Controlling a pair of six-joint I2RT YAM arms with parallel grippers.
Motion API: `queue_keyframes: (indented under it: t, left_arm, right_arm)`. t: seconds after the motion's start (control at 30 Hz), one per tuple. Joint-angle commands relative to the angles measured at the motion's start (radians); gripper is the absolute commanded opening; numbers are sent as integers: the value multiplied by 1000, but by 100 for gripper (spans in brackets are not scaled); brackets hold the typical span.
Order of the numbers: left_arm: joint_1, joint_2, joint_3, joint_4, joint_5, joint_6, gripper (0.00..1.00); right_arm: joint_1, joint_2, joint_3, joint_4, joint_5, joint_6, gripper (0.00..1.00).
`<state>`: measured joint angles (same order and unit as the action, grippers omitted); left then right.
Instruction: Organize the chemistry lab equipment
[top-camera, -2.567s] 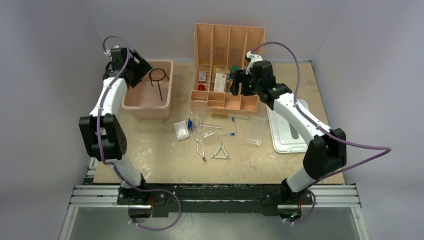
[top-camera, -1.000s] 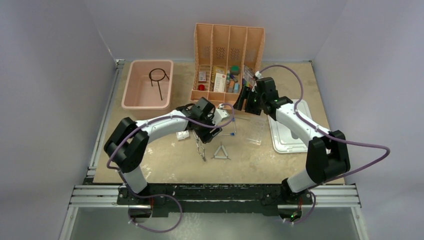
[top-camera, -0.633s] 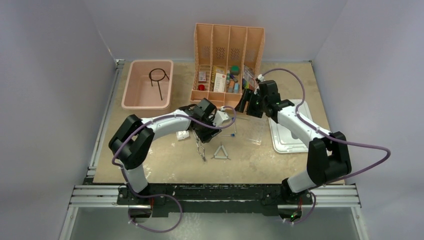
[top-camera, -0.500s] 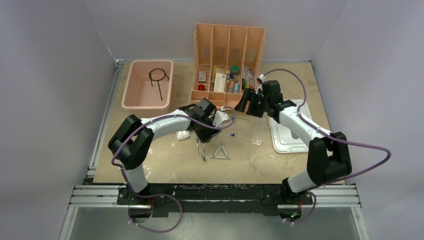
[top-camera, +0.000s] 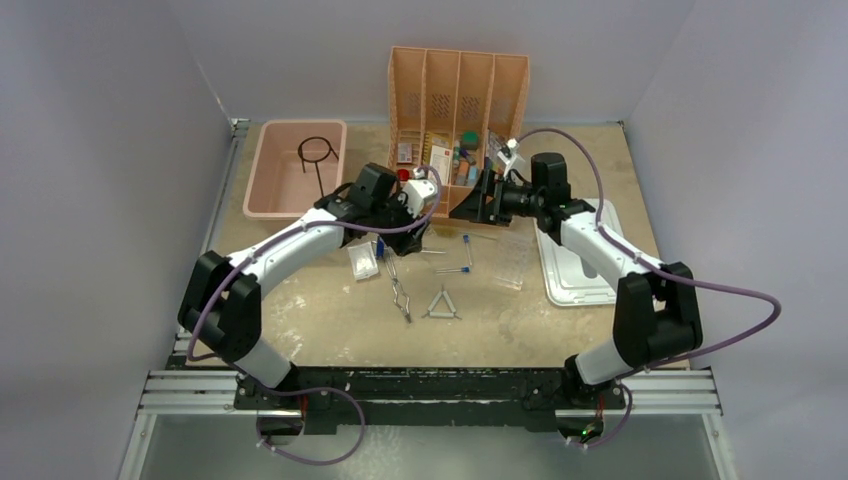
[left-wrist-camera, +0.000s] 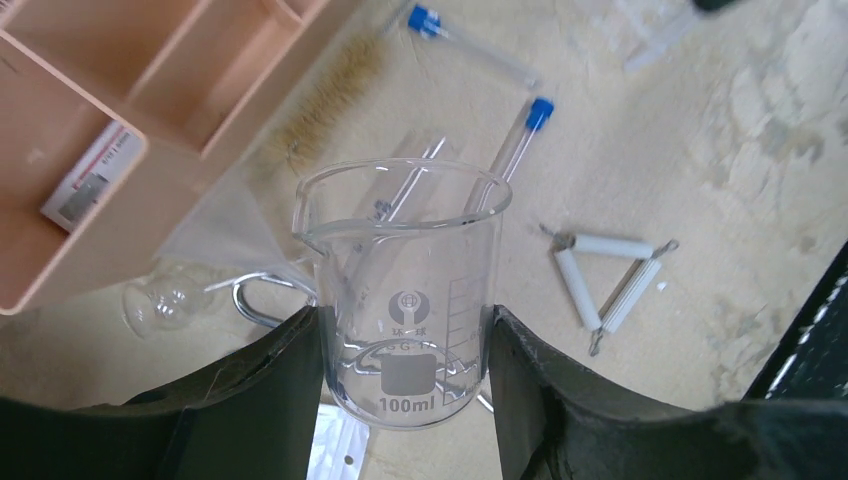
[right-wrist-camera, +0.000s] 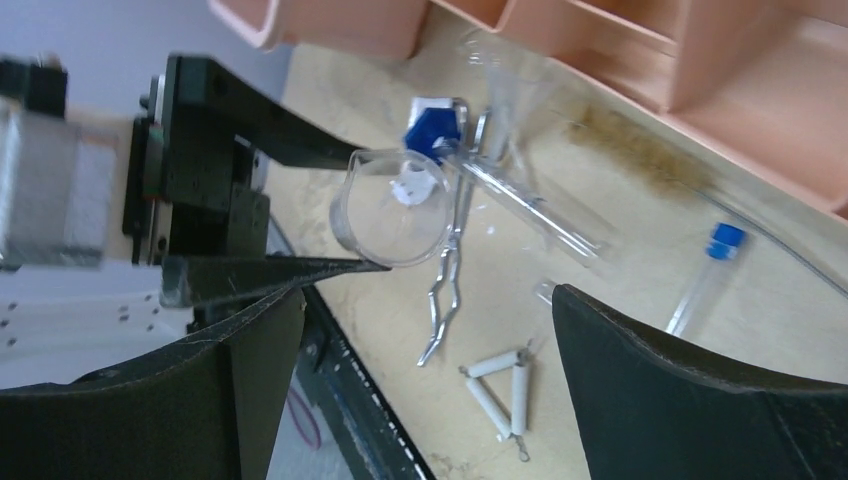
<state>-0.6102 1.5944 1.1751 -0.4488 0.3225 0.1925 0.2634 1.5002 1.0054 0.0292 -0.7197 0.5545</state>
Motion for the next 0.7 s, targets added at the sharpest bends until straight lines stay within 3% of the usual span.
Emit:
queue_keyframes:
  t: [0.0, 0.23, 0.67]
  left_arm:
    - [40, -62, 60, 120, 132, -69, 31]
    - [64, -64, 106, 153, 184, -87, 31]
    - [72, -21, 190, 126, 199, -45, 31]
  right_arm:
    - [-2, 30, 61, 148, -190, 51, 95]
    - [3, 115, 126, 200, -223, 146, 96]
    - [40, 216, 252, 156, -300, 157, 97]
